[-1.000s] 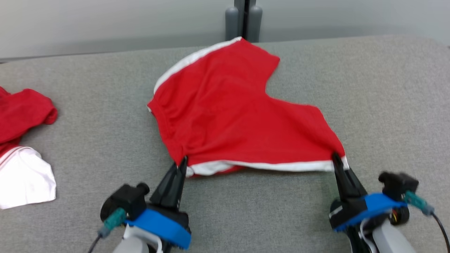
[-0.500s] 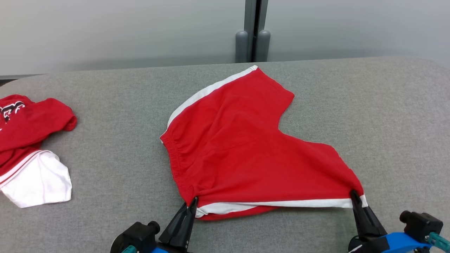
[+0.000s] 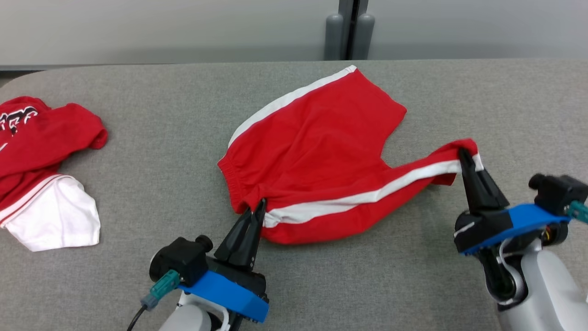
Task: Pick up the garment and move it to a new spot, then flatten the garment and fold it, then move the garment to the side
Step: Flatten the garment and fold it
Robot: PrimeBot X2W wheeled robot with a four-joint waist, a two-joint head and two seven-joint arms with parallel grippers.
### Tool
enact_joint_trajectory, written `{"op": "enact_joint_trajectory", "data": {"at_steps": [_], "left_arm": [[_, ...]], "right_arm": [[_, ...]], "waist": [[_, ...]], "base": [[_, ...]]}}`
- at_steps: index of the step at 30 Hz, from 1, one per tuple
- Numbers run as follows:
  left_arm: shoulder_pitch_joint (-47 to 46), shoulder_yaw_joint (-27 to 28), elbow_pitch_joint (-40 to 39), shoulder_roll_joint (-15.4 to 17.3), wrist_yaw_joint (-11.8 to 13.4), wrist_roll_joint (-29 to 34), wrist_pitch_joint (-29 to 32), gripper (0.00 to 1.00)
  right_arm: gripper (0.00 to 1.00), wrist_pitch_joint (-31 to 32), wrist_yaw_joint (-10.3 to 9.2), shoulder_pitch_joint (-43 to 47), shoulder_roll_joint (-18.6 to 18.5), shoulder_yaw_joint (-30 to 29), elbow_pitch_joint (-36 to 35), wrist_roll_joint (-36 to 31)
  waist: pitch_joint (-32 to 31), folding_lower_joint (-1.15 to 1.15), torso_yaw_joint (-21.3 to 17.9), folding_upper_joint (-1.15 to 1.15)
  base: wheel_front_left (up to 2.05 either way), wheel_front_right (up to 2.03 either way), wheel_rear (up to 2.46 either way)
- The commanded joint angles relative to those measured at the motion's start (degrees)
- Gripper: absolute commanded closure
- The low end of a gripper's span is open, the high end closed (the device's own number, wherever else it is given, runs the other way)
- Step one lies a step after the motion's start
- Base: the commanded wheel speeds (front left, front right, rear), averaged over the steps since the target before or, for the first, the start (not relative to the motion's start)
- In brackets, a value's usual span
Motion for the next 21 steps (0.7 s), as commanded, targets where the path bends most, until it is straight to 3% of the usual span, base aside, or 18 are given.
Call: {"op": "enact_joint_trajectory", "data": {"at_steps": [1, 8, 21], "left_arm": [[-2.0, 0.6, -0.1, 0.0, -0.3, -0.4, -0.3, 1.00], [-9.1, 1.5, 0.4, 0.3, -0.6, -0.5, -0.3, 1.00], [-22.2, 5.0, 6.6, -2.2, -1.1, -1.3, -0.3, 1.00]], "right_arm": [[1.00, 0.6, 0.03, -3.4, -0.7, 0.3, 1.1, 0.0], [1.00, 2.9, 0.04, -17.2, -1.2, 1.3, 8.0, -1.2], [1.00, 3.6, 0.03, -42.0, -1.4, 1.0, 28.2, -5.7]], "waist": [[1.7, -0.01, 1.3, 0.00], [6.4, -0.01, 3.6, 0.00], [15.7, -0.01, 8.3, 0.00]], "base": [[0.00, 0.00, 0.00], [0.00, 0.00, 0.00], [0.00, 0.00, 0.00]]}}
